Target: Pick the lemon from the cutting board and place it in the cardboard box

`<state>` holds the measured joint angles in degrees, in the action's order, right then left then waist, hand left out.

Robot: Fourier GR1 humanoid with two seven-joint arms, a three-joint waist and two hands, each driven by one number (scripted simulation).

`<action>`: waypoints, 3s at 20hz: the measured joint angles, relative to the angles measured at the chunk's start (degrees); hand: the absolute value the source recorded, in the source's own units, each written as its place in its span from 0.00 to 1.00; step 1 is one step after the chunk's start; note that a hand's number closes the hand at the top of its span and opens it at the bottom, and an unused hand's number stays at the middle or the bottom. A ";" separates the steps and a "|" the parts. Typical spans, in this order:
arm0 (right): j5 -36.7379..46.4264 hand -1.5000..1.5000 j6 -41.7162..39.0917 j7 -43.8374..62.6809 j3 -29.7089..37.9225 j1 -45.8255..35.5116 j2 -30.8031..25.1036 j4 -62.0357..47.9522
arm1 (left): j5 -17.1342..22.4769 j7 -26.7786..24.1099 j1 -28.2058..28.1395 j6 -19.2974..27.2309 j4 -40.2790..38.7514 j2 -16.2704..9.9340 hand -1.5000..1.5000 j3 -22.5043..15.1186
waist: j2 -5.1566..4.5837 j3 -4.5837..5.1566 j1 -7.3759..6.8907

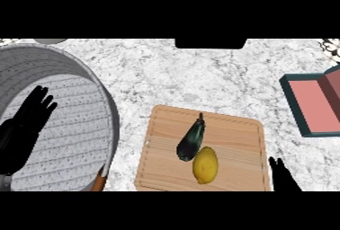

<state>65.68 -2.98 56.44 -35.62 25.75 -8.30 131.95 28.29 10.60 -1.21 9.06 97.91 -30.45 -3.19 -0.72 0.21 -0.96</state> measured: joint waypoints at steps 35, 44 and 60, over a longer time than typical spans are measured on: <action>-9.27 0.00 -8.01 14.60 -1.51 -29.26 7.26 -18.96 | -0.15 -1.43 1.37 -0.34 -3.45 0.38 0.50 -0.64 | 0.82 -0.82 0.53; -11.07 0.00 -8.05 14.76 0.60 -30.54 7.24 -22.41 | 0.04 -1.95 0.52 -0.52 -2.97 0.45 0.50 -0.42 | 0.86 -0.63 0.59; -14.37 0.00 -7.81 13.87 1.91 -31.02 7.27 -29.39 | 0.72 -1.32 1.54 -0.66 -3.58 0.44 0.50 -0.54 | 0.89 -0.76 0.64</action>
<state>51.31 -10.79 70.31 -33.71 -5.27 -1.03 102.56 29.01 9.28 0.33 8.40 94.33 -30.01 -3.73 0.17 -0.54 -0.32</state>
